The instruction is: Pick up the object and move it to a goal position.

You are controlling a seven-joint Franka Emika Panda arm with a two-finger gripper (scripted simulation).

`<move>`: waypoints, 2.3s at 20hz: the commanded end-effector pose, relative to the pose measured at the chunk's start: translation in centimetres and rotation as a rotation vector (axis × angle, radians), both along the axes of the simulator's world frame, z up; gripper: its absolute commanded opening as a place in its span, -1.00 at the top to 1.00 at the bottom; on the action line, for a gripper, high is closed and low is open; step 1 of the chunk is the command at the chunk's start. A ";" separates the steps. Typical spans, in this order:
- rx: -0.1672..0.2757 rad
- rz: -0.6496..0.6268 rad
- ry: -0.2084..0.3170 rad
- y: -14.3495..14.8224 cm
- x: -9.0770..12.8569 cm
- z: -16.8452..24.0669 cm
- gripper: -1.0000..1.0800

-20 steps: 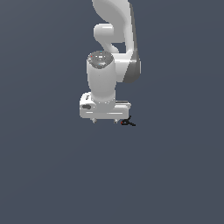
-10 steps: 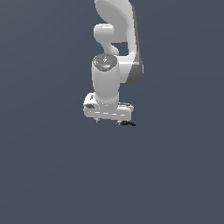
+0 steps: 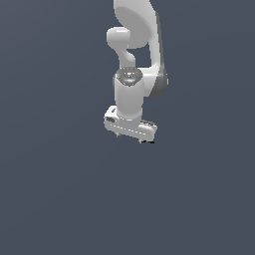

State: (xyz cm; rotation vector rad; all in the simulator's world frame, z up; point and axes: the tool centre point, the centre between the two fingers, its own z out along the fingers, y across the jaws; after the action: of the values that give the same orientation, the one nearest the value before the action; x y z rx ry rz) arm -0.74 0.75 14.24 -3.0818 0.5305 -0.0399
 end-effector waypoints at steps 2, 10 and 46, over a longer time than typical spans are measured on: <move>0.004 -0.082 0.004 0.9 -0.6 -0.7 -0.92; 0.009 -0.266 0.012 2.9 -1.9 -2.4 -0.92; 0.005 -0.962 0.030 8.7 -8.1 -7.8 -0.92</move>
State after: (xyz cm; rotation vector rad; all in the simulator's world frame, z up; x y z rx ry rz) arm -8.70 9.35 6.50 -2.5091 1.8894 0.0006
